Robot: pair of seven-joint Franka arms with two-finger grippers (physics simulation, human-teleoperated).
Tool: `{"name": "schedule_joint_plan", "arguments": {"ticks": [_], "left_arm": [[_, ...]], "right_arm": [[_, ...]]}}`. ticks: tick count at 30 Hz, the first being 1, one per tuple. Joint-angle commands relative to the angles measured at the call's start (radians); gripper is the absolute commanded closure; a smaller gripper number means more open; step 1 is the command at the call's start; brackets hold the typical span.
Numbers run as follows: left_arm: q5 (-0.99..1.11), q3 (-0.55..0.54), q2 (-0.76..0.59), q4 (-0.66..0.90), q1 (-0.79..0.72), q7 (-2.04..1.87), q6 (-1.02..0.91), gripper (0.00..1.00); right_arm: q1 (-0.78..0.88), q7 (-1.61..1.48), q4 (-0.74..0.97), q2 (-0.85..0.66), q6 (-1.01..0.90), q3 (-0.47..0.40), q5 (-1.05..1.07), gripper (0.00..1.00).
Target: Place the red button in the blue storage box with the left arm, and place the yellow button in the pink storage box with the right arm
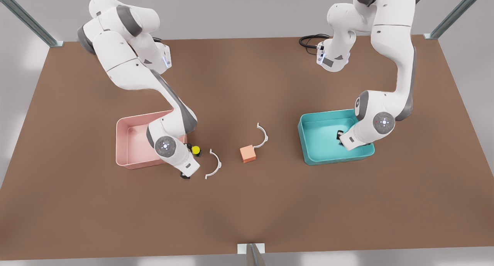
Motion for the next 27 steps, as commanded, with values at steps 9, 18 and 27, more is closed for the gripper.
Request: {"name": "schedule_joint_plan", "arguments": {"ticks": [9, 18, 27], "left_arm": [[0.002, 0.0, 0.026, 0.074, -0.002, 0.207, 0.021, 0.0], [-0.001, -0.008, -0.008, 0.631, -0.019, -0.368, -0.445, 0.0], [0.001, -0.006, -0.042, 0.629, -0.015, -0.365, -0.467, 0.0]], "right_arm": [[-0.007, 0.497, -0.231, -0.125, 0.008, 0.013, 0.06, 0.0], [0.007, 0.622, -0.249, -0.088, 0.1, 0.013, 0.09, 0.0], [0.025, 0.619, -0.24, -0.033, 0.188, 0.013, 0.035, 0.0]]}}
